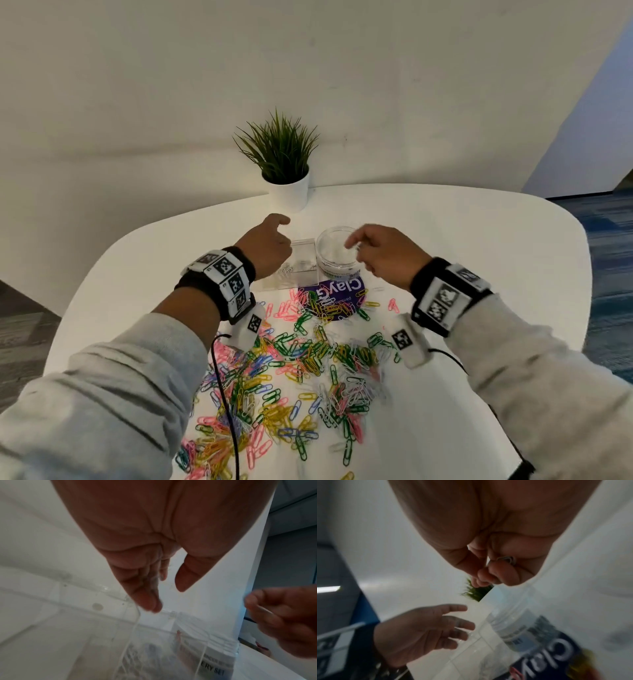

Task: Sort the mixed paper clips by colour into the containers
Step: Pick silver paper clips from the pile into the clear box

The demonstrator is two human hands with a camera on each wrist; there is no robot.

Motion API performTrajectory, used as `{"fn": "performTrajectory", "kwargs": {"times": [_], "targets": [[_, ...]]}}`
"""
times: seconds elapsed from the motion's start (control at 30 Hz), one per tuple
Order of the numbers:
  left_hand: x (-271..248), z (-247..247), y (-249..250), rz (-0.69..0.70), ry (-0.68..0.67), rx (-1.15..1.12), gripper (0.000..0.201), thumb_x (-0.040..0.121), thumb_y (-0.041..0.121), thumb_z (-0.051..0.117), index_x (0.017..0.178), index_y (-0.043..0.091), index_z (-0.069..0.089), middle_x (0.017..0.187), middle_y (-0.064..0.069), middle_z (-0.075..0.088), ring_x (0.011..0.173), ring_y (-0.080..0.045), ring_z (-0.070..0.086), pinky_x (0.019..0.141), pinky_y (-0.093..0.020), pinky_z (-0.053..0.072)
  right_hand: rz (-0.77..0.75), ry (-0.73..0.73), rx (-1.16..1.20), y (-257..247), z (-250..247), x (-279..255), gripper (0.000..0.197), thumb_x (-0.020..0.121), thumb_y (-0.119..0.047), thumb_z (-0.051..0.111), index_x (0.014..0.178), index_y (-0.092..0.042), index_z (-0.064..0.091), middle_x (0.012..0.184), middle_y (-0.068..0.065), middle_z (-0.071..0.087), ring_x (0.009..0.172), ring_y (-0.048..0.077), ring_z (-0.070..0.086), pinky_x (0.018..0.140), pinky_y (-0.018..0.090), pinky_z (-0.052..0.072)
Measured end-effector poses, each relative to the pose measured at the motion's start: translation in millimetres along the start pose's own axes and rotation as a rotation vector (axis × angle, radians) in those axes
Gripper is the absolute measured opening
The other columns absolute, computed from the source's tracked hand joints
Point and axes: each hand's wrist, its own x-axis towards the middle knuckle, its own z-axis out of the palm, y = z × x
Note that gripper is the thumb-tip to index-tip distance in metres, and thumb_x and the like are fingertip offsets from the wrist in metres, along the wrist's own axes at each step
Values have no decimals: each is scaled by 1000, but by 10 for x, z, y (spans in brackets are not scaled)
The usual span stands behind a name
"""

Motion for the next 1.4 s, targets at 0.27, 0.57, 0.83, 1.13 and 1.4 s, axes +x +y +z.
{"fn": "performTrajectory", "kwargs": {"times": [0.27, 0.57, 0.83, 1.13, 1.4], "targets": [[-80, -203, -220, 36, 89, 199, 48, 96, 14, 52, 144, 21, 45, 143, -3, 52, 125, -19, 52, 97, -24, 40, -181, -82, -177, -487, 639, 671, 24, 91, -4, 47, 91, -23, 63, 86, -7, 61, 86, 16, 60, 80, 32, 49], [-316, -120, -479, 87, -73, 560, 57, 104, 28, 40, 157, 20, 18, 164, 5, 11, 152, -14, 5, 120, -26, 4, -128, -27, -443, -201, -68, 423, 19, 88, -10, 56, 86, -26, 67, 84, -14, 64, 87, 12, 60, 78, 26, 42], [-583, 422, -142, 431, 14, 685, 25, 99, 30, 43, 105, 25, 67, 98, 2, 64, 90, -22, 57, 75, -33, 46, 69, -184, -831, 541, -293, 22, 20, 91, -33, 61, 108, -31, 71, 111, -10, 67, 104, 14, 59, 93, 29, 46], [-395, 697, -139, 293, -119, 716, 33, 104, 34, 36, 118, 26, 65, 105, -3, 65, 96, -25, 61, 82, -37, 52, 18, -213, -790, 630, -62, -43, 5, 92, -25, 56, 92, -23, 61, 97, -6, 59, 85, 15, 57, 74, 28, 47], [-305, 769, -148, 271, -120, 732, 22, 98, 24, 44, 99, 25, 66, 99, 2, 54, 91, -21, 57, 76, -32, 49, 8, -178, -631, 563, -43, -114, 18, 94, -14, 44, 106, -27, 48, 78, -6, 59, 70, 15, 56, 63, 29, 43]]}}
